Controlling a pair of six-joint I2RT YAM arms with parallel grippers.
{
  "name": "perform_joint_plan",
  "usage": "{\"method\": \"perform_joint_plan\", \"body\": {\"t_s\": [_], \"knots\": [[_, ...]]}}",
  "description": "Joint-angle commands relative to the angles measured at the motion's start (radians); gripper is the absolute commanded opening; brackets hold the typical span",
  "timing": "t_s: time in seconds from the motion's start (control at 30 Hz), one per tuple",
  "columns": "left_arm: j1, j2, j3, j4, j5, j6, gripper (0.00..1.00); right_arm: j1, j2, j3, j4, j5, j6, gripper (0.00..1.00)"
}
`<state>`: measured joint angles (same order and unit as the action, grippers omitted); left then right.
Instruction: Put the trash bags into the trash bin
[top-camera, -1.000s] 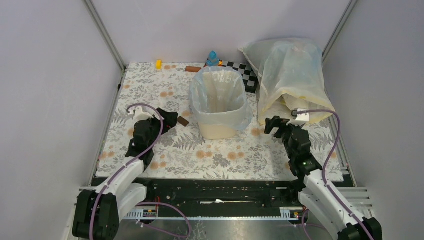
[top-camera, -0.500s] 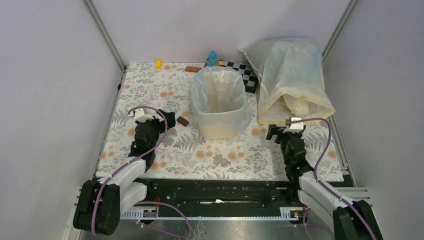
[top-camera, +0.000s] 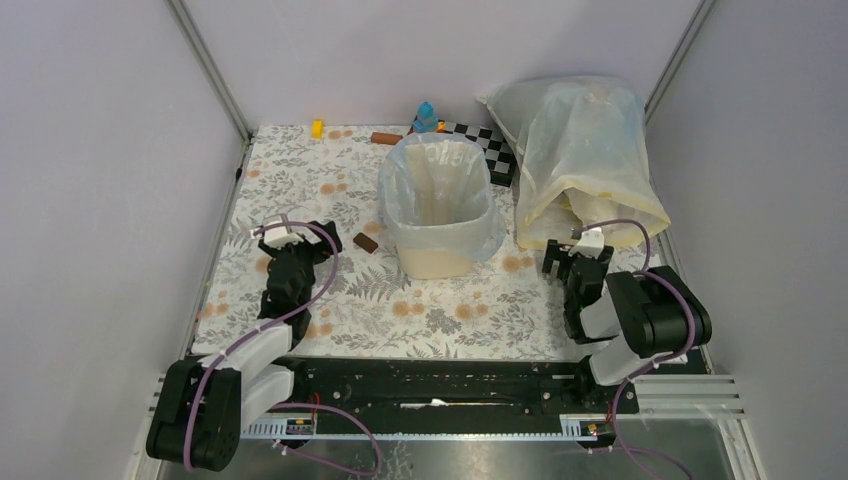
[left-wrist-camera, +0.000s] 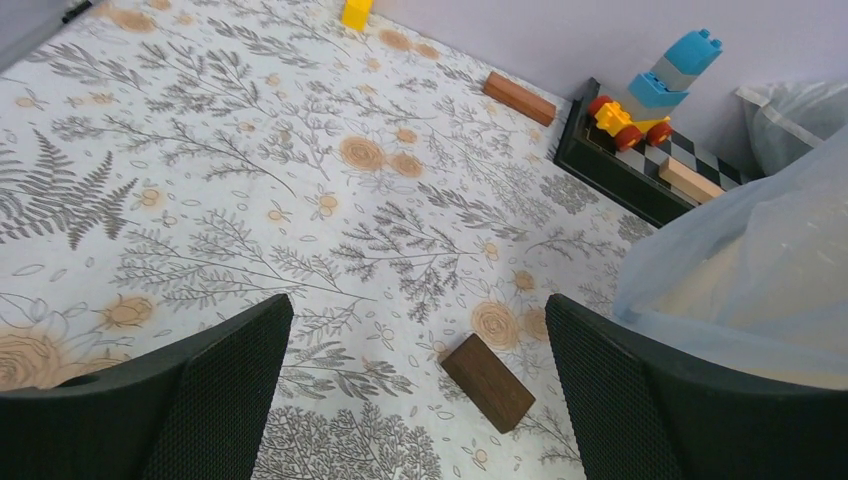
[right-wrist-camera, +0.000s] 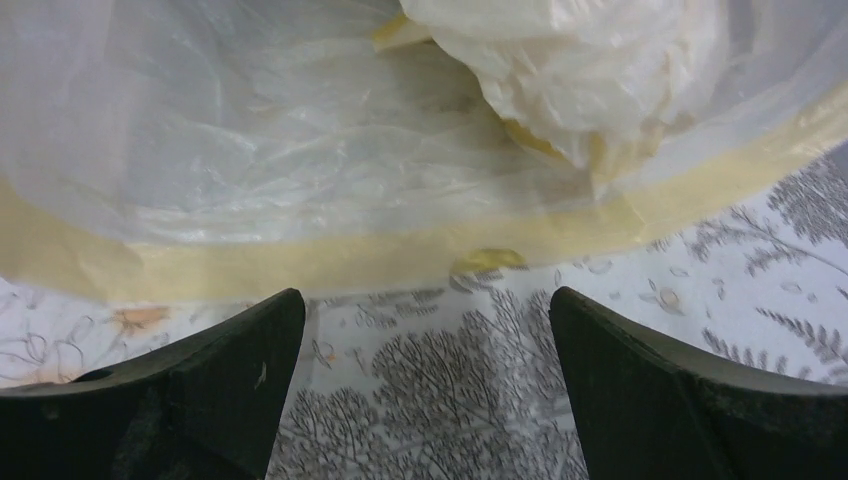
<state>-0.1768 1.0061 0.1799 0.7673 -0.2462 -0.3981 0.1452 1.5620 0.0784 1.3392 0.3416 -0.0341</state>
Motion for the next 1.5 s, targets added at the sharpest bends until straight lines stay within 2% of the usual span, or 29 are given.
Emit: {"method": "perform_joint_plan", "body": {"t_s": [0.0, 0.03, 0.2, 0.4, 0.57, 0.67, 0.77, 0.8, 0.83, 0.93, 1.47], "knots": [[0.003, -0.011, -0.009, 0.085, -0.045, 0.056, 0.99, -0.056, -0.031, 0.137, -0.096, -0.108, -0.001, 1.00], [0.003, -0.005, -0.006, 0.083, -0.044, 0.057, 0.99, -0.077, -0.013, 0.150, -0.082, -0.156, 0.008, 1.00], [0.005, 0.008, -0.008, 0.119, -0.074, 0.072, 0.99, -0.089, -0.013, 0.163, -0.116, -0.154, 0.022, 1.00], [0.007, 0.023, -0.007, 0.146, -0.079, 0.217, 0.99, -0.093, -0.011, 0.157, -0.093, -0.145, 0.020, 1.00], [0.012, 0.263, -0.033, 0.362, -0.063, 0.333, 0.99, -0.092, -0.013, 0.158, -0.099, -0.148, 0.020, 1.00], [0.024, 0.338, 0.045, 0.295, -0.015, 0.363, 0.99, -0.093, -0.013, 0.161, -0.107, -0.151, 0.025, 1.00], [0.046, 0.524, 0.011, 0.546, 0.011, 0.383, 0.99, -0.093, -0.013, 0.161, -0.107, -0.151, 0.025, 1.00], [0.053, 0.519, 0.017, 0.550, 0.018, 0.381, 0.99, -0.094, -0.013, 0.161, -0.107, -0.151, 0.024, 1.00], [0.071, 0.495, 0.047, 0.437, 0.056, 0.353, 0.99, -0.094, -0.013, 0.161, -0.106, -0.151, 0.025, 1.00], [0.088, 0.506, 0.060, 0.421, 0.085, 0.349, 0.99, -0.092, -0.012, 0.160, -0.107, -0.151, 0.024, 1.00], [0.090, 0.514, 0.059, 0.440, 0.084, 0.351, 0.99, -0.093, -0.013, 0.160, -0.107, -0.151, 0.024, 1.00]]}}
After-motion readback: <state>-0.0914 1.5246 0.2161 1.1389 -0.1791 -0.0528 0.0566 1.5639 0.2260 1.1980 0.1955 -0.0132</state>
